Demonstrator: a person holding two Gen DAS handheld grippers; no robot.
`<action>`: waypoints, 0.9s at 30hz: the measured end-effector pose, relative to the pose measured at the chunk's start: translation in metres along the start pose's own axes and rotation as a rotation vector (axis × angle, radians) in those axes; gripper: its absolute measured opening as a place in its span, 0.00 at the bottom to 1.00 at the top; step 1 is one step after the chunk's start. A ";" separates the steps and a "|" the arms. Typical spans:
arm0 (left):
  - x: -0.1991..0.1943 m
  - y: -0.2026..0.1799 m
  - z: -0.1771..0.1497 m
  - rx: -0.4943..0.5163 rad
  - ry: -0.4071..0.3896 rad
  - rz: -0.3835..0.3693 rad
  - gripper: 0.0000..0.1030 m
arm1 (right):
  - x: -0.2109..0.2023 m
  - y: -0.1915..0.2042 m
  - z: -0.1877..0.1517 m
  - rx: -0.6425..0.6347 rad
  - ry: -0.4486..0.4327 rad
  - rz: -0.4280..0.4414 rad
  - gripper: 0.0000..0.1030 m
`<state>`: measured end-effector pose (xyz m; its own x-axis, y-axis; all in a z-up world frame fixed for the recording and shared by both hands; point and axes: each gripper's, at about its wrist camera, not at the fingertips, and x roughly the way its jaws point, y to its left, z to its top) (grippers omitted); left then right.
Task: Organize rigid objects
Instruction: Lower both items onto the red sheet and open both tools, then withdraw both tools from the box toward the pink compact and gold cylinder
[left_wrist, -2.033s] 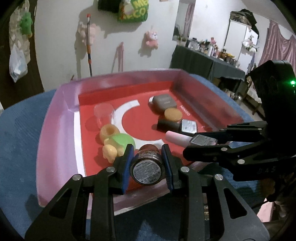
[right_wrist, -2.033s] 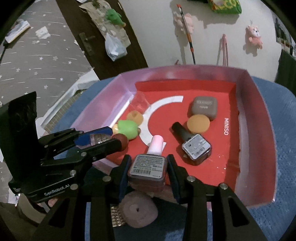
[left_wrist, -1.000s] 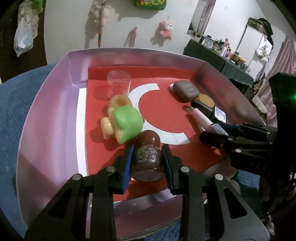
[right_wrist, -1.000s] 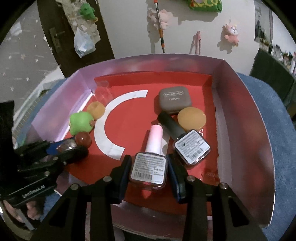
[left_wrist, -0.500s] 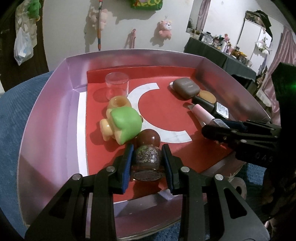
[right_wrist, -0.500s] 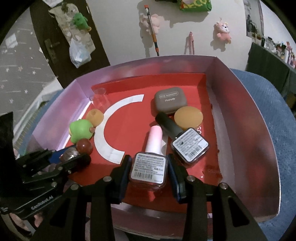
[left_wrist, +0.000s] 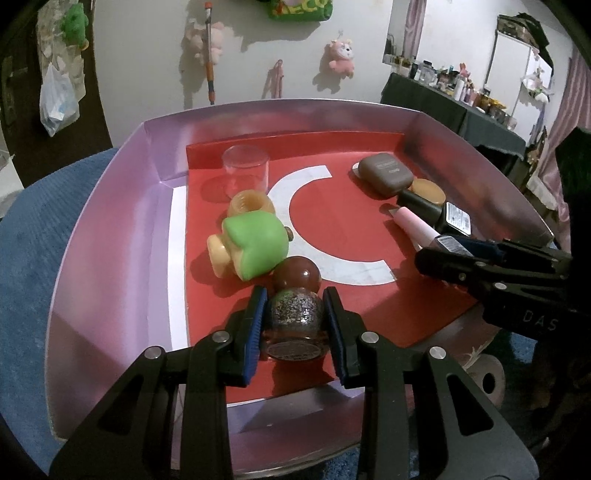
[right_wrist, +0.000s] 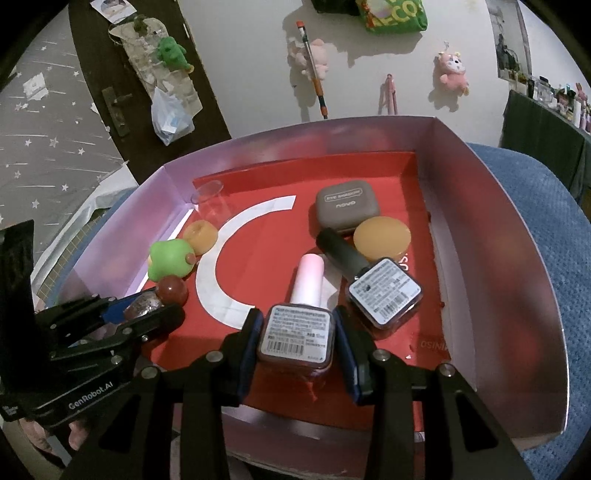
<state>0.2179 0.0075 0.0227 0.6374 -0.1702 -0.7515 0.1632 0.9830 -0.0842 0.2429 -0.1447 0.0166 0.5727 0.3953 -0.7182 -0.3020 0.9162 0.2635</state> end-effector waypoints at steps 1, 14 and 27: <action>0.000 -0.001 0.000 0.005 0.001 0.007 0.29 | 0.000 0.000 0.000 0.000 0.000 0.000 0.41; -0.004 -0.008 -0.001 0.029 0.006 -0.021 0.80 | -0.004 0.003 -0.004 -0.011 -0.015 -0.009 0.65; -0.052 -0.010 -0.008 -0.043 -0.077 -0.071 0.94 | -0.076 0.015 -0.002 -0.030 -0.124 0.034 0.78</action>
<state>0.1777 0.0075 0.0572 0.6816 -0.2425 -0.6904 0.1782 0.9701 -0.1648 0.1935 -0.1616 0.0739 0.6507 0.4329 -0.6238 -0.3442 0.9005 0.2659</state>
